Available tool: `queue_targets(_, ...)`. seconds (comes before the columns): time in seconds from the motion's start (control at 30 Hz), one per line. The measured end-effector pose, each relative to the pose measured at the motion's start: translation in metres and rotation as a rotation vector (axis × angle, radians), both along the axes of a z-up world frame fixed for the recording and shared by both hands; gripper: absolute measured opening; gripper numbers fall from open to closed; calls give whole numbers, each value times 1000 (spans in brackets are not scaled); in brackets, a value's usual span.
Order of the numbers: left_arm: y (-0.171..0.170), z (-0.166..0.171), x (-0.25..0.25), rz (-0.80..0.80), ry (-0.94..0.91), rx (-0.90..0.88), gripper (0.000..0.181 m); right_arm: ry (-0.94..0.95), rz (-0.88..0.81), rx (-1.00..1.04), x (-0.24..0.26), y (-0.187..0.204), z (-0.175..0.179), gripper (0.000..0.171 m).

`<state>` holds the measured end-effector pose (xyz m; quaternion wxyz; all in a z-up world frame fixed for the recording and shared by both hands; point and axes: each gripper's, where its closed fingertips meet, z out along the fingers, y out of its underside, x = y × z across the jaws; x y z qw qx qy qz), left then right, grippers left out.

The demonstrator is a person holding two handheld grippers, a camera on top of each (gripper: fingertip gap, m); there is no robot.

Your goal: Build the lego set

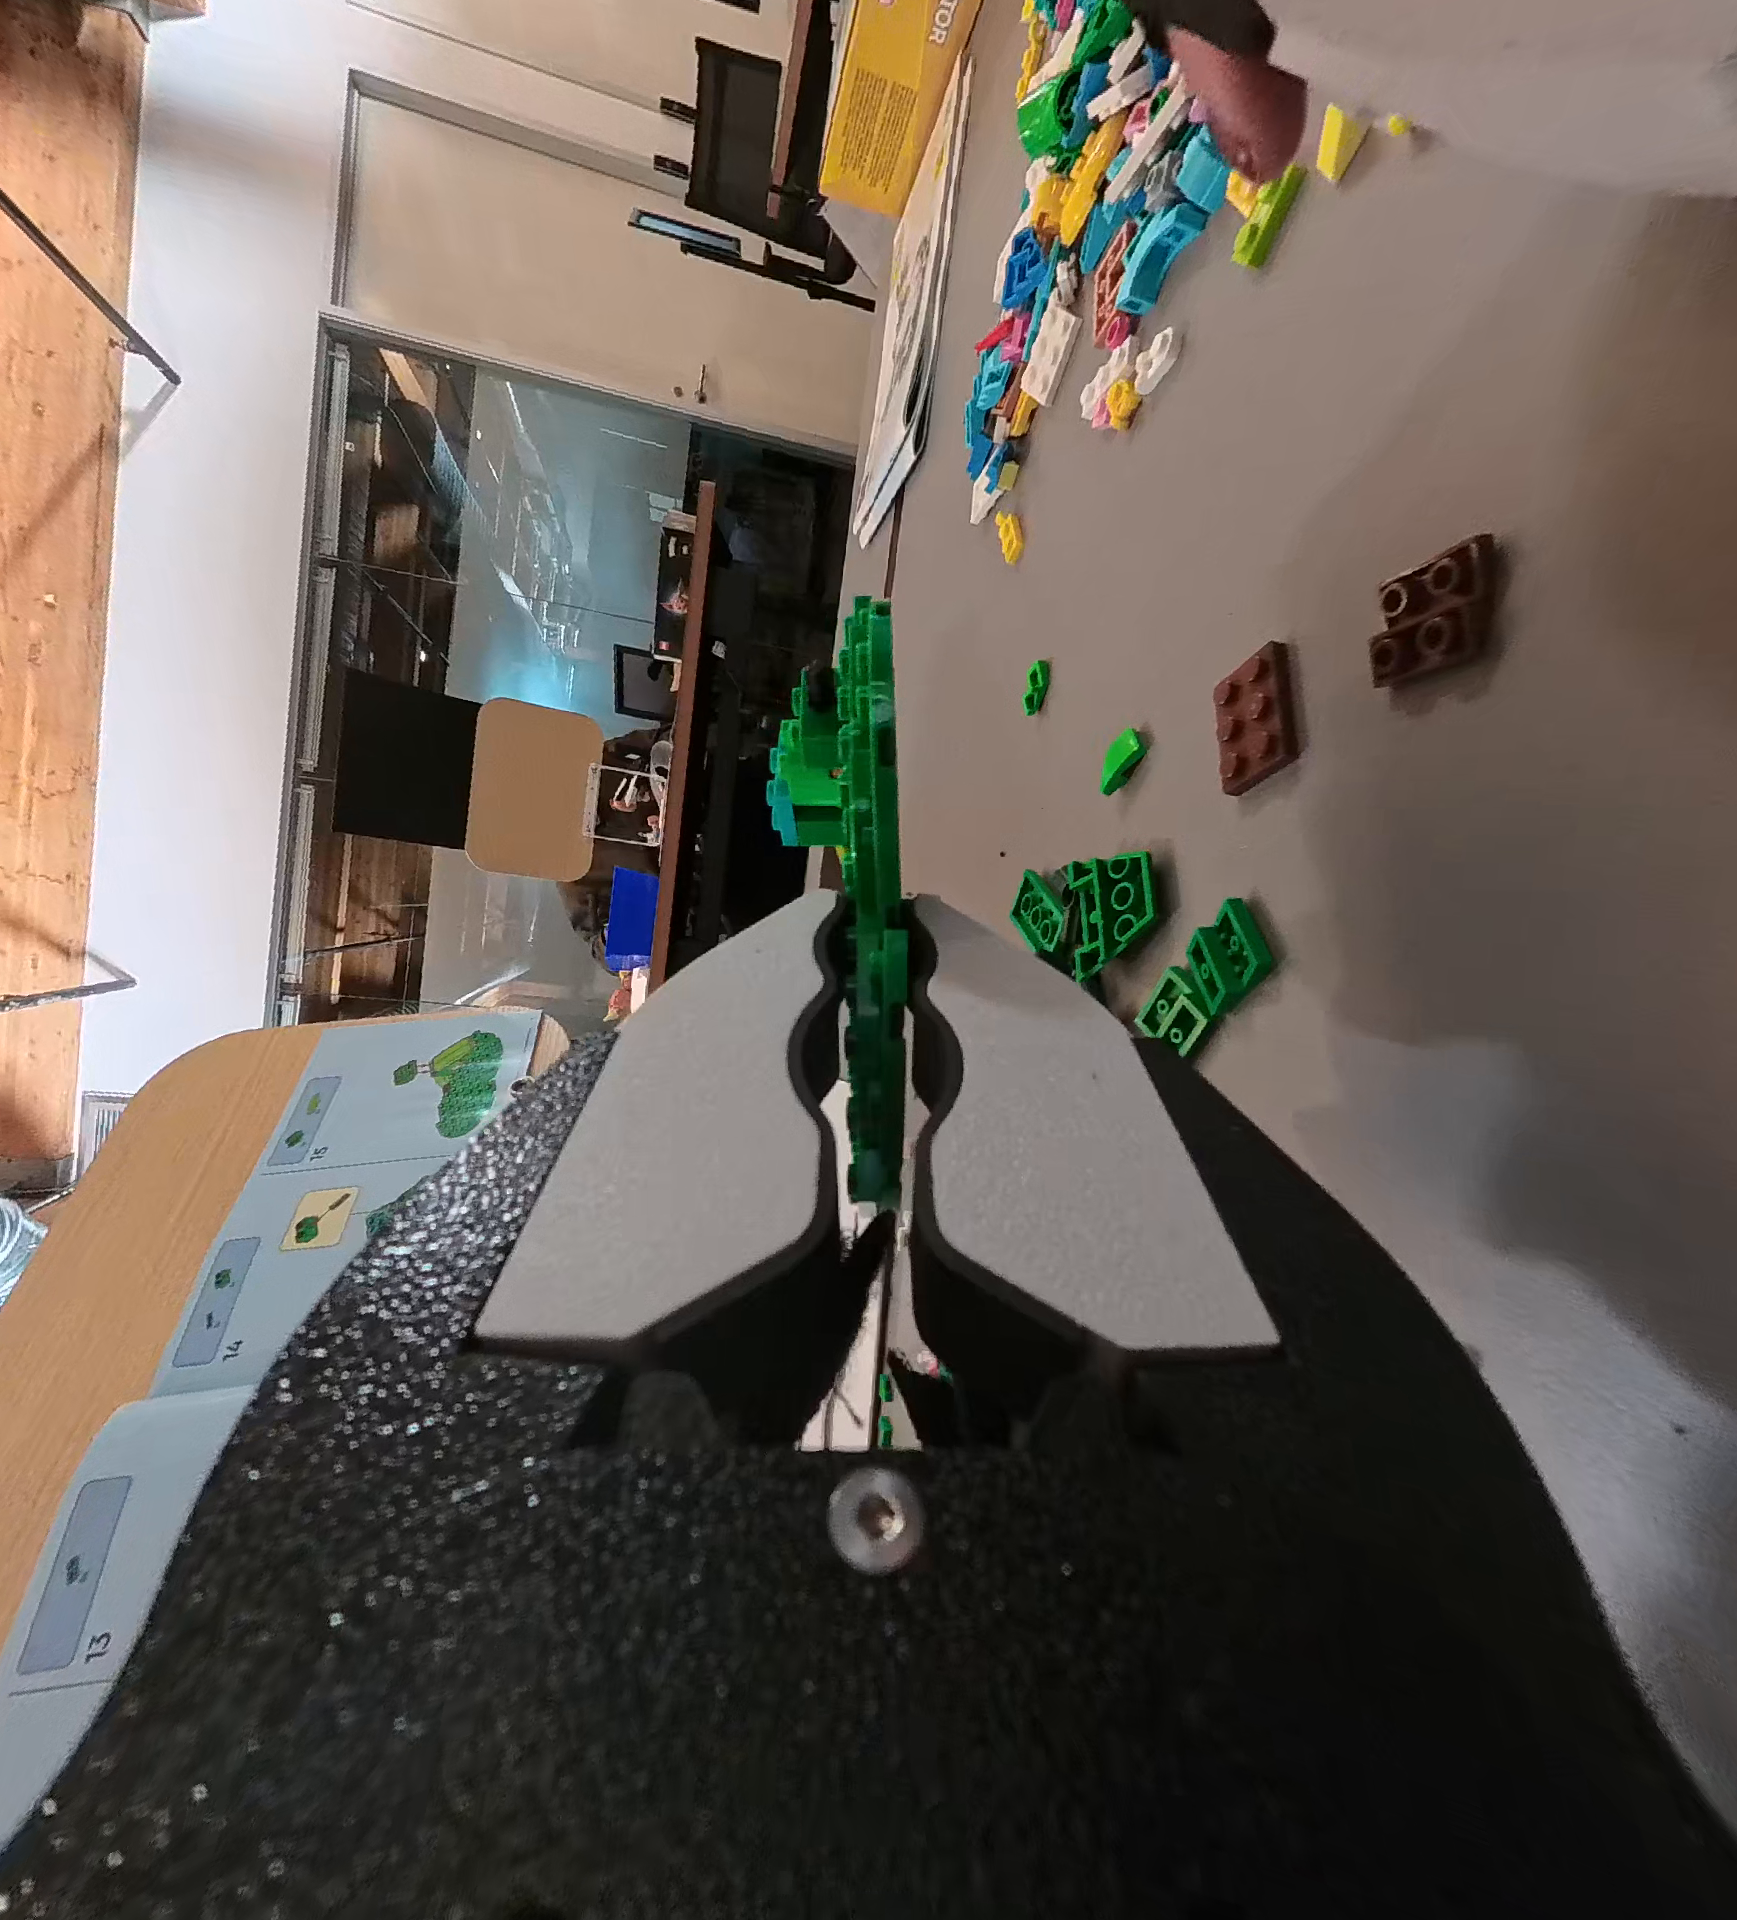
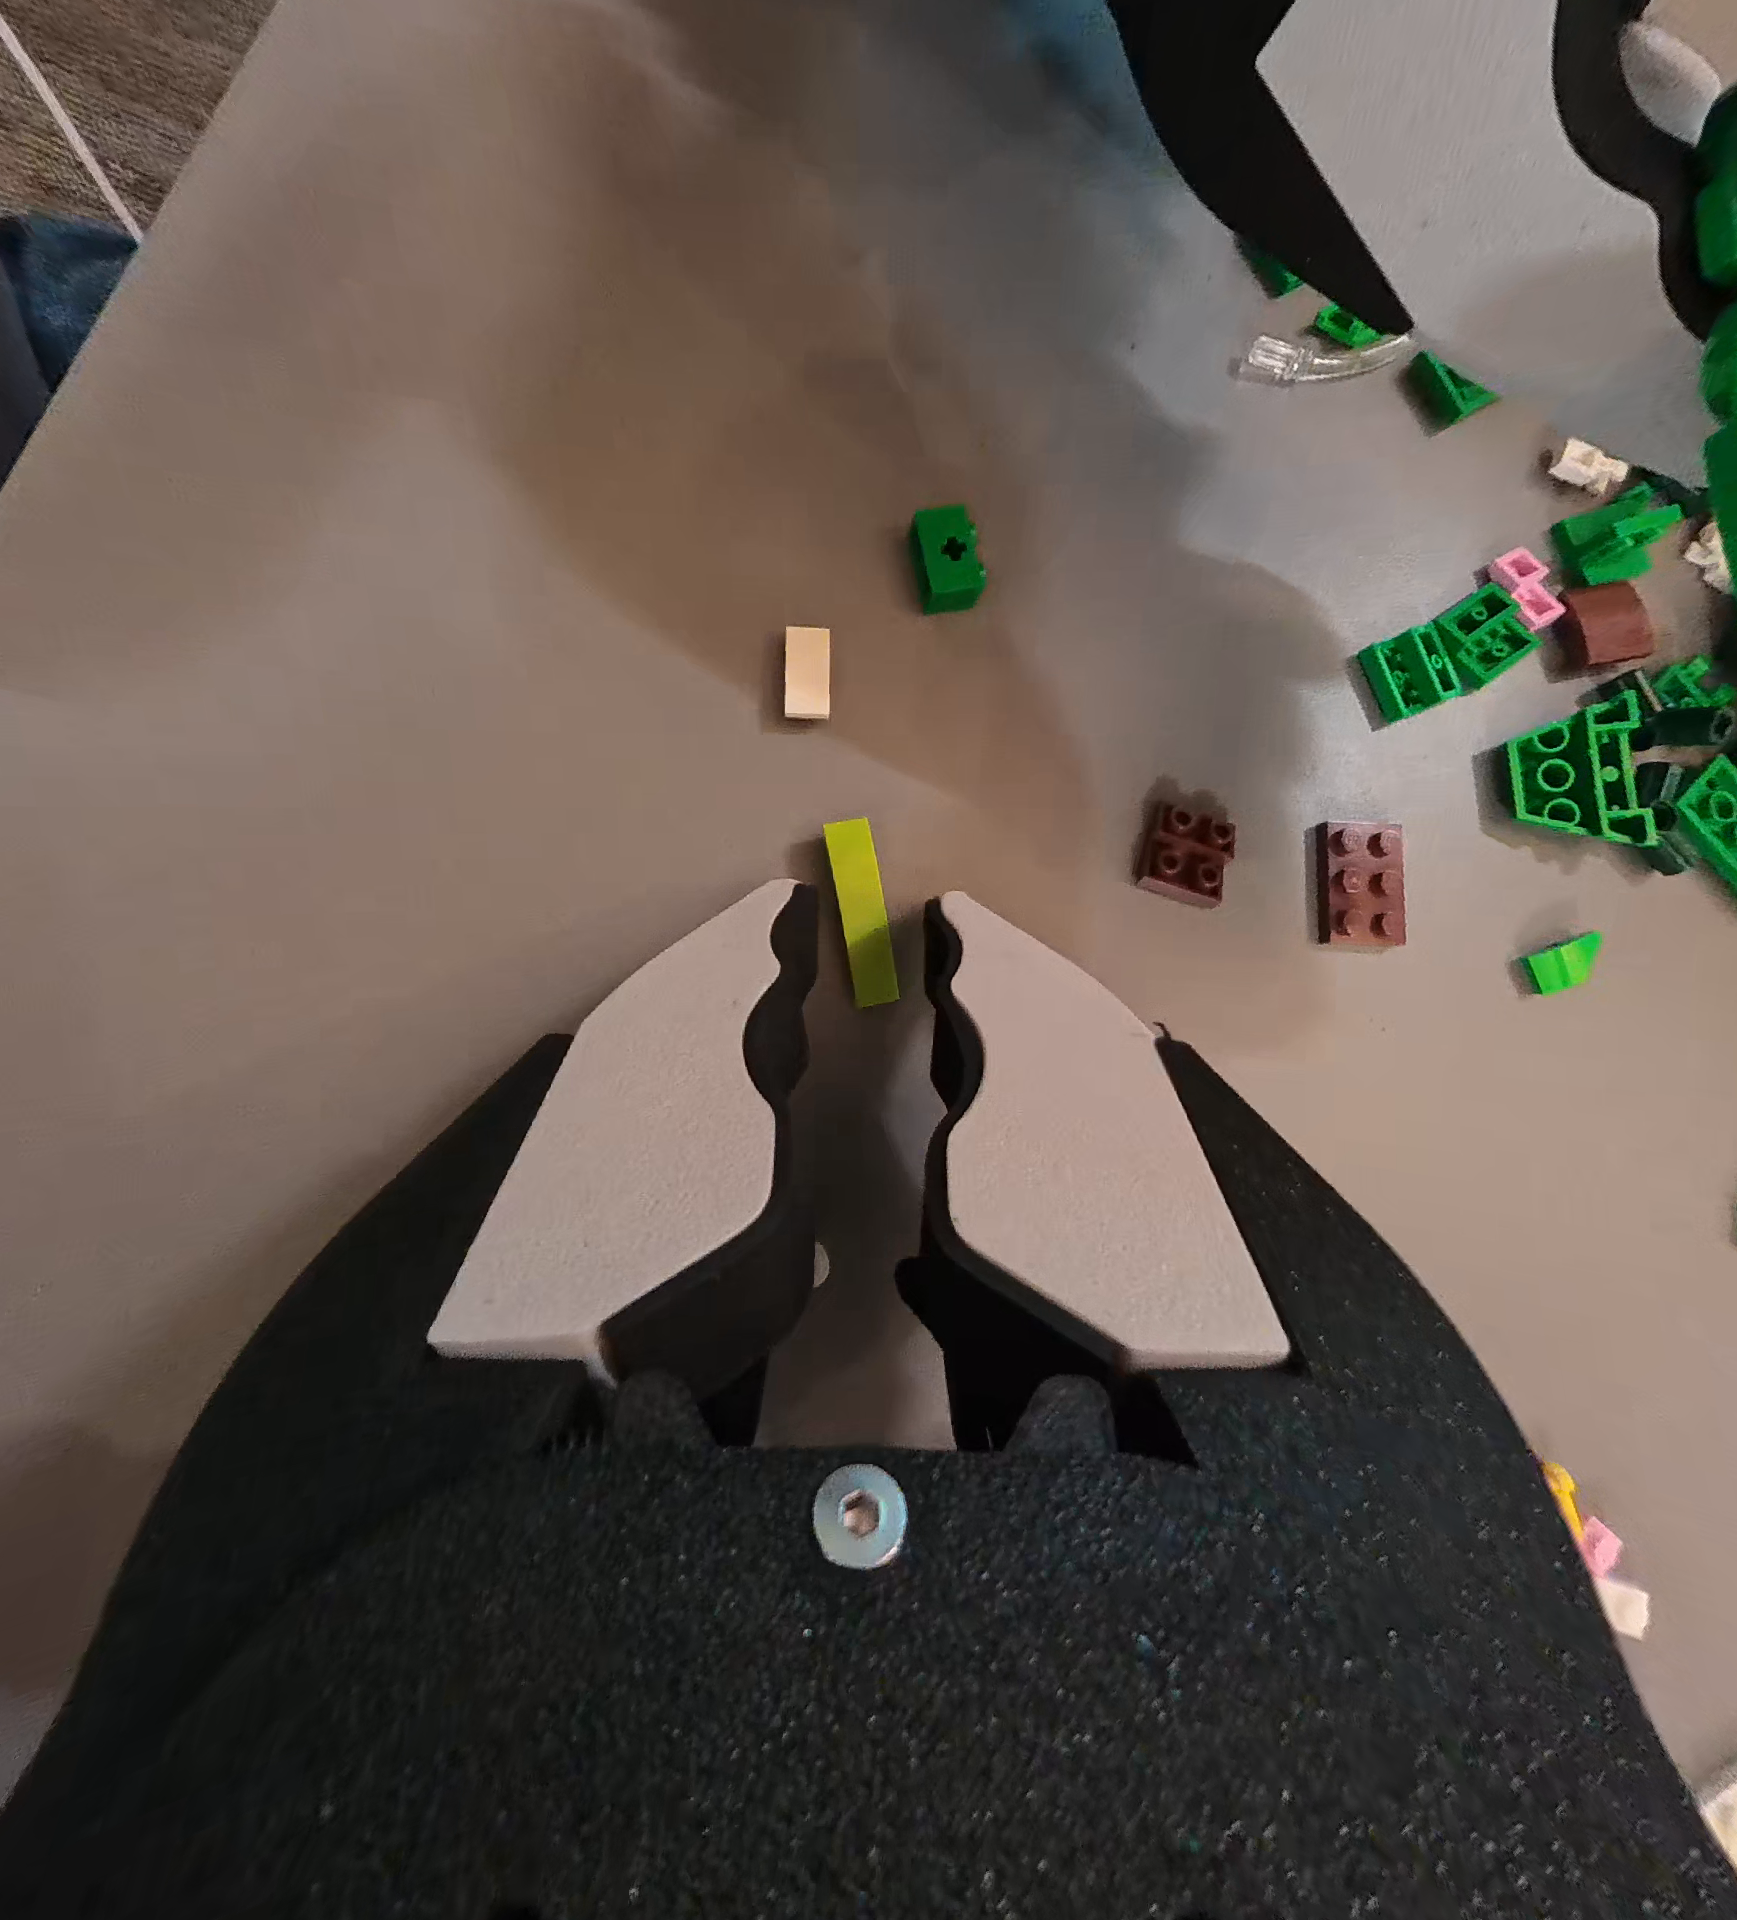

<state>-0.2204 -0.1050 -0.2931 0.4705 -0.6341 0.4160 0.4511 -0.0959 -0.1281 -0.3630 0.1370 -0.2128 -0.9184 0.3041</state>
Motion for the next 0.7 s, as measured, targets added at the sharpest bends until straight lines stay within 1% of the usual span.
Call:
queue_targets(0.2, 0, -1, -1, 2, -5, -5, 8, -6, 2, -9, 0, -1, -2, 8)
queue_targets(0.3, 1, -2, -1, 6, -5, -5, 8, -13, -12, -11, 1, -1, -2, 7)
queue_targets(0.4, 2, -2, -1, 10, 0, -4, 8, 1, -71, -35, -4, 3, 2, 7)
queue_targets(0.53, 3, 2, -2, 45, 19, 17, 7, 117, -231, -103, -22, 14, 31, 7)
queue_targets(0.63, 5, 8, -11, 168, 54, 28, 8, 277, -427, -92, -42, 33, 62, 7)
queue_targets(0.7, 7, 5, -12, 236, 97, 1, 8, 334, -572, -108, -53, 44, 78, 7)
